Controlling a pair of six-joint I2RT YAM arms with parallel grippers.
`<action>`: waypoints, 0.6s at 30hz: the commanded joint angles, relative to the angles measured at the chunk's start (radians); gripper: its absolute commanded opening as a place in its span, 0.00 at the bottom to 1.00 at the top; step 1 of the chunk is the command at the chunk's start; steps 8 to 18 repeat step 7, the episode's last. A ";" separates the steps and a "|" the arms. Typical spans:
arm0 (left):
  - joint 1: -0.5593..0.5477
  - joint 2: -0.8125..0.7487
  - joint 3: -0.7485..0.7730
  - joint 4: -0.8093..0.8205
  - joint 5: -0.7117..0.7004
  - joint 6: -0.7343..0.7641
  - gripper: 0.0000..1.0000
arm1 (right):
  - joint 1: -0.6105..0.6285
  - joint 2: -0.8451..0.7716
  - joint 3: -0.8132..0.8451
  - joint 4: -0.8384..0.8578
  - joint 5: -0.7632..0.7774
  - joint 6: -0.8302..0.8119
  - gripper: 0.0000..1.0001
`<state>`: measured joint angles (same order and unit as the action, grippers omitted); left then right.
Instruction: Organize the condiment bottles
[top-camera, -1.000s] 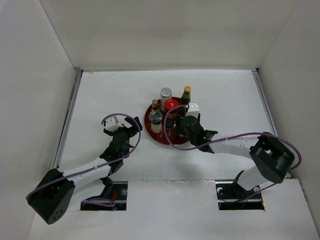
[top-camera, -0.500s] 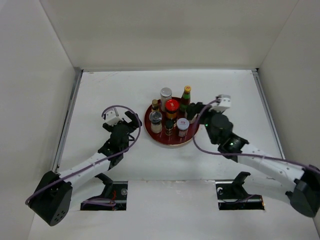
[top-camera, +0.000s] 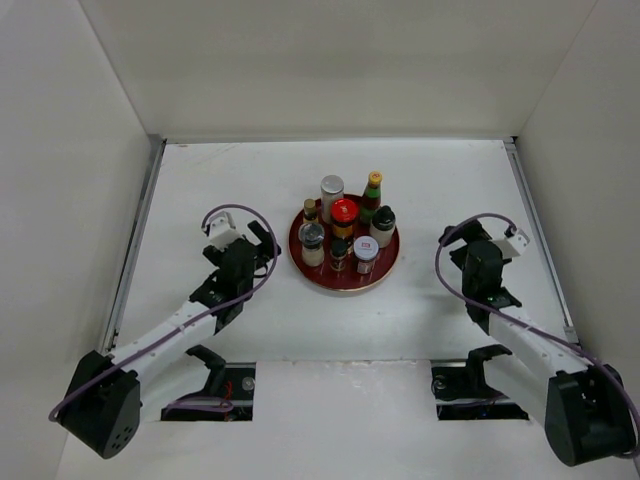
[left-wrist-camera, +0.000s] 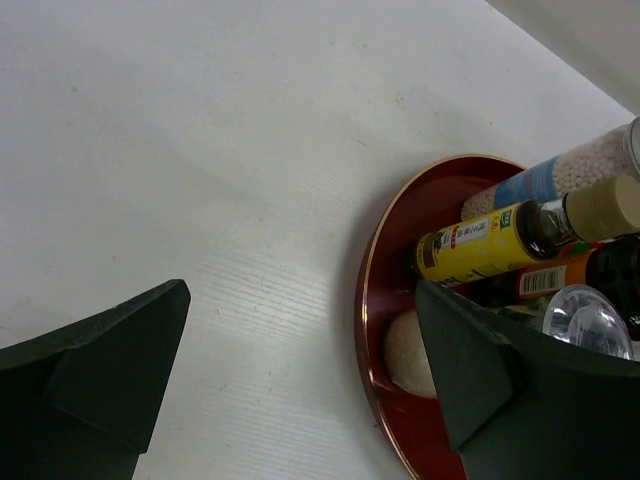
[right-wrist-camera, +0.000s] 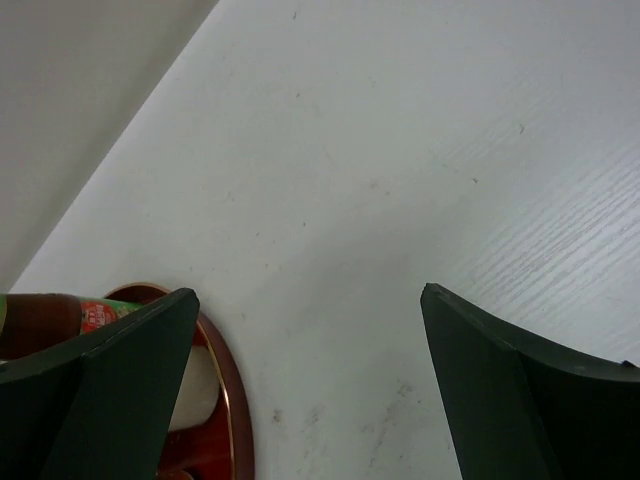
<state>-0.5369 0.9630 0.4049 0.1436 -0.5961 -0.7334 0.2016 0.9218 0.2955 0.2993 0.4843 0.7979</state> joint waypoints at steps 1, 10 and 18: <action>0.012 -0.017 -0.040 0.037 0.016 -0.018 1.00 | -0.009 0.011 0.004 0.101 -0.075 0.083 1.00; 0.056 0.016 -0.071 0.103 0.044 -0.012 1.00 | 0.006 0.043 0.017 0.116 -0.075 0.055 1.00; 0.056 0.016 -0.071 0.103 0.044 -0.012 1.00 | 0.006 0.043 0.017 0.116 -0.075 0.055 1.00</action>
